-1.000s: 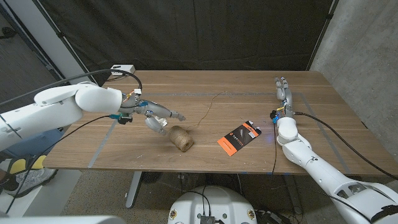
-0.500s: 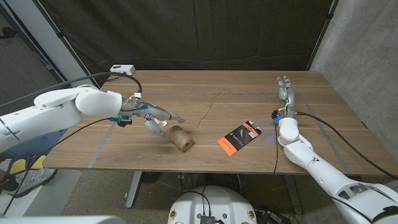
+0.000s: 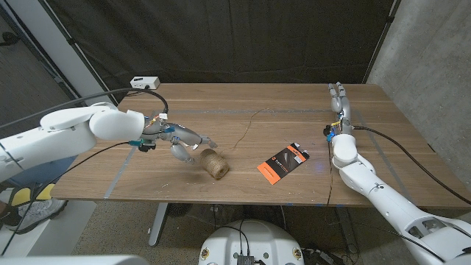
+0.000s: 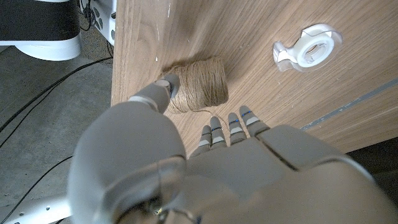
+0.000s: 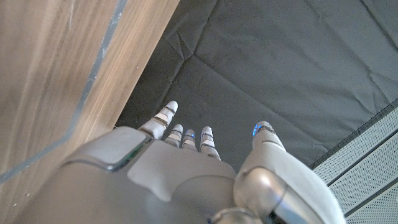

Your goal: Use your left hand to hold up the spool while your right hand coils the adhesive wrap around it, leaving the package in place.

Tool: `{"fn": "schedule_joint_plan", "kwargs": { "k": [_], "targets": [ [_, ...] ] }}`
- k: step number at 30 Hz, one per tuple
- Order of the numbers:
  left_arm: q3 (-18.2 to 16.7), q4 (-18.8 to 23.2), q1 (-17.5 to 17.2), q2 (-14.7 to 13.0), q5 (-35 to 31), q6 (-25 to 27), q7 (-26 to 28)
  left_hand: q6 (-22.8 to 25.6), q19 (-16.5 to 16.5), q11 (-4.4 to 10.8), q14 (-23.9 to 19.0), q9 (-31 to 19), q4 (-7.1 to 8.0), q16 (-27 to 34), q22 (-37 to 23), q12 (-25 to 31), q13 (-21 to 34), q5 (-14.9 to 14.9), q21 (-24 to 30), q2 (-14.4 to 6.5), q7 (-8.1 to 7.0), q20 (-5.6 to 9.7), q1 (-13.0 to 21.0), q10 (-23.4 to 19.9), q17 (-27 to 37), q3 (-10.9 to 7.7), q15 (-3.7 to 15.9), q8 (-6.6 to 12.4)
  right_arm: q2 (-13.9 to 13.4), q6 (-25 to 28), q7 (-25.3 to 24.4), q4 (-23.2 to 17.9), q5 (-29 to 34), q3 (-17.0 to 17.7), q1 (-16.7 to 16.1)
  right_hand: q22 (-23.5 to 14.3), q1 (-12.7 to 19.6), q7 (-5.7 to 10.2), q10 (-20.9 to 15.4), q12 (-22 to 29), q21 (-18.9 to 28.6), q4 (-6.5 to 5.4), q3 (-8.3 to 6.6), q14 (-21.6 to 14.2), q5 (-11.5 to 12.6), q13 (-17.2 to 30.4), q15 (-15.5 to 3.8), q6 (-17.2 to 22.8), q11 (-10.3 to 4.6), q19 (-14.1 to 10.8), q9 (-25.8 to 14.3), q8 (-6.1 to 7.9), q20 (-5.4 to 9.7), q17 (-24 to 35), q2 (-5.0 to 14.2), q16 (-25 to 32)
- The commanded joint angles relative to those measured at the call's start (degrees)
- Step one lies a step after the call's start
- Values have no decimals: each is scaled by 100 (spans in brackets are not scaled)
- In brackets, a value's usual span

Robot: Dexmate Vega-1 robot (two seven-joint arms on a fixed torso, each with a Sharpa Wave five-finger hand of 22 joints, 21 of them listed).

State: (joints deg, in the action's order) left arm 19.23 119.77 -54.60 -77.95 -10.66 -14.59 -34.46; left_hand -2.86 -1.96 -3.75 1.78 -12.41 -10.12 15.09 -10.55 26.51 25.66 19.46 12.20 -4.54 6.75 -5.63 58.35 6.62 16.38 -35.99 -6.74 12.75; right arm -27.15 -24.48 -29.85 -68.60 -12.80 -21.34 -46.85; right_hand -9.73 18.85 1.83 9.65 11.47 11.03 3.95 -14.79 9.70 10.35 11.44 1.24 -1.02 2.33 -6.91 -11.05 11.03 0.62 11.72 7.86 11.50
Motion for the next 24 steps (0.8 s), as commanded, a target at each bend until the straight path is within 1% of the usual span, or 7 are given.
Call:
{"fn": "schedule_joint_plan", "kwargs": {
  "k": [1,3,6,14,16,20,24],
  "targets": [
    [-132,30,-248,-109,-320,-103,402,134,-78,39,-72,-22,-45,59,-24,93,44,-29,23,22,11,3,122,-68,37,-16,3,58,-103,101,51,-178,62,46,-13,-26,-48,8,83,33,23,29,-15,-5,-2,17,-19,34,0,-36,-29,36,19,16,14,38],
    [-143,23,-284,-119,-325,-93,424,196,-138,71,-143,-30,-47,94,-25,141,68,-35,40,23,-4,9,178,-109,53,-18,24,80,-93,68,107,-141,33,42,-2,-25,-48,5,85,32,24,31,-16,-5,-2,17,-18,34,-3,-39,-29,36,21,16,14,38],
    [-157,24,-330,-134,-371,-76,468,205,-147,60,-159,-35,-45,107,-26,170,87,-38,38,24,-3,7,216,-121,66,-16,21,81,-101,22,189,-103,13,29,9,-25,-48,6,77,36,27,35,-15,-22,-2,17,-6,39,3,-48,-29,37,11,15,12,45],
    [-254,55,-525,-202,-452,-57,720,333,-221,80,-207,-51,-21,149,-29,258,140,-66,51,53,-21,8,276,-168,105,32,39,124,-110,47,266,-169,-79,64,-16,-25,-55,2,-4,66,39,44,-12,-79,-2,17,-1,49,17,-86,-29,40,-5,12,4,66],
    [-266,66,-553,-217,-465,-49,742,387,-237,91,-235,-55,-22,165,-29,287,153,-74,53,64,-28,15,296,-198,114,43,47,143,-119,36,291,-160,-62,51,-9,-25,-61,-24,-41,78,49,47,-9,-103,-2,17,-6,78,25,-115,-29,51,-2,12,1,75],
    [-330,100,-683,-272,-568,-27,929,418,-271,81,-255,-62,-19,181,-30,320,173,-87,59,77,-42,19,321,-211,130,62,61,152,-120,19,345,-141,-65,34,0,-24,-63,-29,-71,87,53,51,-8,-120,-1,17,-7,105,45,-133,-29,59,-2,10,0,80],
    [-446,143,-909,-368,-674,29,1239,436,-284,77,-267,-68,-17,192,-31,342,189,-94,58,81,-53,14,347,-212,143,67,56,157,-107,-26,396,-78,-74,18,18,-24,-67,-36,-79,88,56,53,-7,-129,-1,17,-8,118,39,-144,-29,63,5,10,-1,82]
  ]
}}
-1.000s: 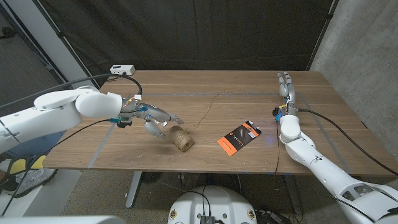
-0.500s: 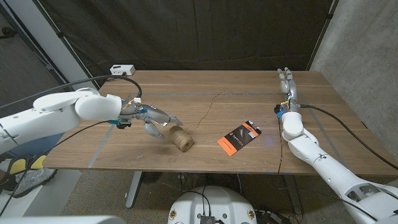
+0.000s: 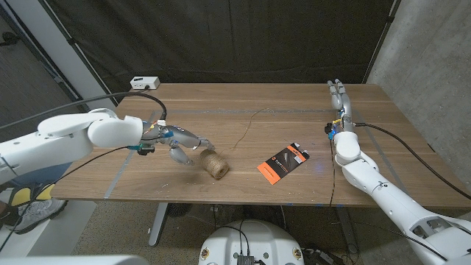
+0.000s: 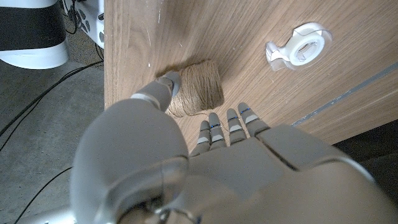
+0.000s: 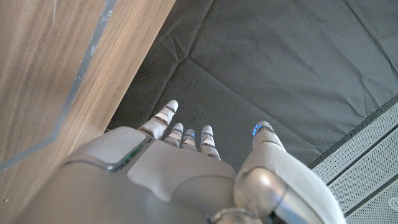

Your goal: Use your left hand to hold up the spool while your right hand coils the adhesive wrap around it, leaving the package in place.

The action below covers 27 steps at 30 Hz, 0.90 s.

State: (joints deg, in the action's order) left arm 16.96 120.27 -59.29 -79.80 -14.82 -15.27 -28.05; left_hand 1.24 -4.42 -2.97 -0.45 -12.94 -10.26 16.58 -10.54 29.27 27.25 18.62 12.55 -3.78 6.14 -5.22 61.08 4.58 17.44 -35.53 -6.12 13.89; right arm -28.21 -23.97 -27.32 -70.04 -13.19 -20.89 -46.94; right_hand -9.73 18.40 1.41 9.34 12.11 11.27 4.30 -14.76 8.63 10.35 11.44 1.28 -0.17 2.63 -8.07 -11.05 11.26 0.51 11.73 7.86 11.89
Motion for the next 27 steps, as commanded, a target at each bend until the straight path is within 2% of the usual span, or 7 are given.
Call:
{"fn": "schedule_joint_plan", "kwargs": {
  "k": [1,9,15,27],
  "targets": [
    [-238,92,-482,-198,-294,85,673,29,-46,4,-51,-16,-2,47,-31,73,35,-12,24,7,6,-24,80,-10,41,23,-1,42,18,-72,135,77,-53,-22,31,-24,-22,4,-50,25,33,18,-10,-23,-1,17,-13,33,13,-29,-29,40,15,9,0,43],
    [-399,138,-813,-308,-518,253,1136,30,-52,-6,-21,-27,20,42,-32,85,66,-30,13,47,16,-25,84,71,68,54,-6,35,72,-223,258,294,-45,-98,101,-24,-30,6,-55,23,34,20,-7,-30,-1,17,-10,39,-2,-39,-29,40,-1,9,-3,44],
    [-443,138,-955,-363,-563,353,1254,26,-50,-48,38,-35,35,12,-33,75,80,-35,3,87,20,-28,74,157,80,56,-24,23,94,-292,339,439,-38,-147,165,-24,-35,8,-51,19,34,22,-4,-33,0,17,-7,39,1,-45,-29,37,-8,10,-5,45],
    [-388,119,-962,-331,-506,399,1223,4,-39,-101,160,-48,69,-75,-35,40,78,-51,-12,177,64,-43,17,296,63,83,-77,-9,102,-322,449,523,-100,-174,217,-24,-49,10,-48,12,33,24,1,-42,1,18,-6,39,4,-59,-29,33,-23,11,-8,46]
  ]
}}
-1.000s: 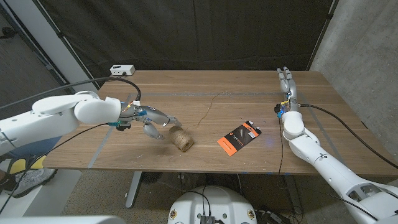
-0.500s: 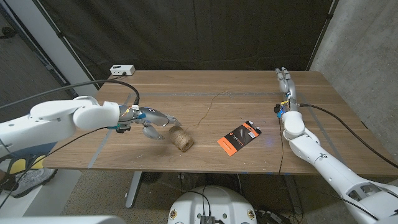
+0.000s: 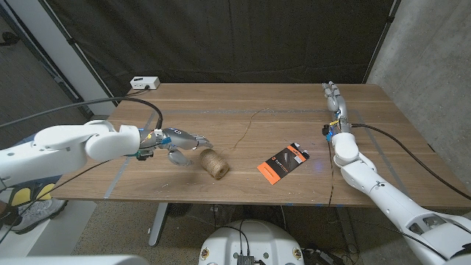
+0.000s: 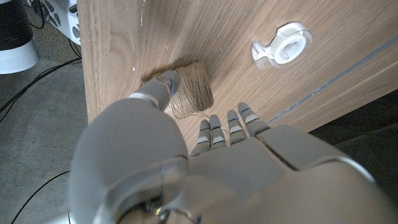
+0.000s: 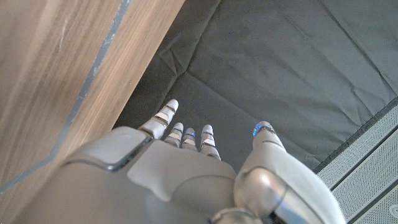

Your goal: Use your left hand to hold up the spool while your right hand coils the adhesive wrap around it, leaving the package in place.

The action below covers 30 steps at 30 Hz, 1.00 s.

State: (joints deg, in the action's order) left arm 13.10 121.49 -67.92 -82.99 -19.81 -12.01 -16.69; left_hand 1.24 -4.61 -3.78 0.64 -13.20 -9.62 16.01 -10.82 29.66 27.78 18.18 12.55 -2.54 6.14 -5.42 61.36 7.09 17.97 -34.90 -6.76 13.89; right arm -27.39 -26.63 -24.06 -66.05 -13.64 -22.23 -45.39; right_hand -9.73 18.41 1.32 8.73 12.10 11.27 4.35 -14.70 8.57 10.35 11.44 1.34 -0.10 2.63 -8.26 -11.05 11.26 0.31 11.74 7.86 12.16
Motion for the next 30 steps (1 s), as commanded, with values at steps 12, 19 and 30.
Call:
{"fn": "schedule_joint_plan", "kwargs": {
  "k": [12,19,30],
  "targets": [
    [297,-170,436,385,-192,-56,-235,84,-2,-20,88,-31,23,-65,-9,2,13,-9,-22,68,93,-34,-29,55,-11,16,-21,7,61,-126,193,322,-103,-62,153,-24,-60,25,15,7,31,23,-2,-41,2,18,-4,27,6,-49,-28,28,-6,11,-7,19],
    [529,-332,817,677,-286,-216,-487,101,-2,-24,82,-37,25,-78,-10,8,9,-8,-23,69,83,-35,-30,48,-20,7,-26,7,90,-161,231,440,-118,-87,225,-24,-63,23,15,5,30,27,-1,-46,3,18,-5,22,15,-54,-28,24,-10,11,-6,20],
    [766,-291,1109,958,-403,-113,-821,124,-3,-17,60,-47,28,-93,-10,31,3,-7,-25,68,85,-27,-30,11,-32,-8,-24,5,111,-291,373,715,-213,-90,359,-24,-69,31,23,-2,27,31,-1,-45,4,19,-8,15,10,-57,-28,20,-17,12,-5,18]
  ]
}}
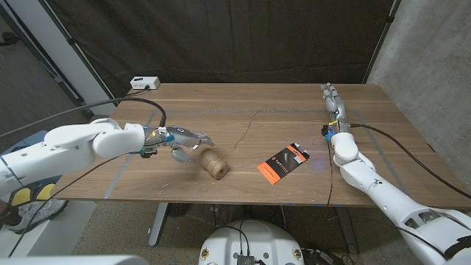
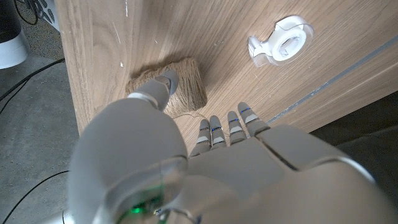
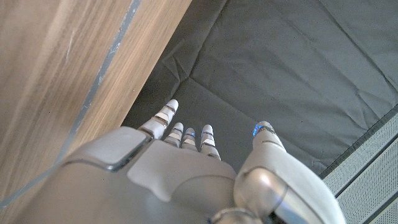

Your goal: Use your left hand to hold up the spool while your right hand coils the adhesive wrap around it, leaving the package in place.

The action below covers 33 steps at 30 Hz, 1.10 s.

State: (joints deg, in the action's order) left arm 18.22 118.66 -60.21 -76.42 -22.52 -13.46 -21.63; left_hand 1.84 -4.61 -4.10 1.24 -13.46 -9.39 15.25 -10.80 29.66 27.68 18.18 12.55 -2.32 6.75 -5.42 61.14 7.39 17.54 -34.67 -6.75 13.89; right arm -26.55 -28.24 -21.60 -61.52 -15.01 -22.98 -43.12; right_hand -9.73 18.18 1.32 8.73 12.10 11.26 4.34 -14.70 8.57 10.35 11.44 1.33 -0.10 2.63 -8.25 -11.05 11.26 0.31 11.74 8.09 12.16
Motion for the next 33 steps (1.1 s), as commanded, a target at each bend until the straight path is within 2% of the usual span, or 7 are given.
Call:
{"fn": "schedule_joint_plan", "kwargs": {
  "k": [1,13,25,33],
  "targets": [
    [268,14,345,318,-154,60,-340,64,-1,18,-3,-22,7,-18,-12,33,13,-7,-26,46,26,-30,-9,-22,10,-32,-26,4,27,-155,150,296,-85,-15,147,-24,-47,32,25,-3,26,32,-1,-47,4,19,-6,15,11,-58,-28,19,-18,12,-28,19],
    [343,200,340,366,-183,318,-498,102,0,27,-45,-33,17,-22,-12,50,10,-11,-29,47,12,-31,-23,-35,5,-44,-26,8,49,-286,264,571,-176,-12,275,-24,-53,37,73,-24,22,39,-1,-39,6,20,-3,-4,9,-59,-28,10,-19,12,-25,13],
    [263,358,-13,247,-411,595,-107,177,-15,44,-94,-49,20,-18,-13,91,13,-14,-27,41,-7,-33,-27,-93,10,-64,-12,32,144,-524,297,885,-176,-57,412,-24,-62,46,107,-37,13,43,0,-14,6,20,3,-22,12,-48,-29,3,-29,14,-21,3],
    [290,360,-76,259,-516,661,14,209,-28,37,-114,-59,17,-16,-14,110,17,-17,-24,42,-8,-27,-26,-113,17,-75,-5,45,173,-643,273,1022,-135,-89,459,-24,-67,44,111,-38,11,46,0,-11,7,21,4,-30,22,-45,-29,1,-28,14,-20,1]
  ]
}}
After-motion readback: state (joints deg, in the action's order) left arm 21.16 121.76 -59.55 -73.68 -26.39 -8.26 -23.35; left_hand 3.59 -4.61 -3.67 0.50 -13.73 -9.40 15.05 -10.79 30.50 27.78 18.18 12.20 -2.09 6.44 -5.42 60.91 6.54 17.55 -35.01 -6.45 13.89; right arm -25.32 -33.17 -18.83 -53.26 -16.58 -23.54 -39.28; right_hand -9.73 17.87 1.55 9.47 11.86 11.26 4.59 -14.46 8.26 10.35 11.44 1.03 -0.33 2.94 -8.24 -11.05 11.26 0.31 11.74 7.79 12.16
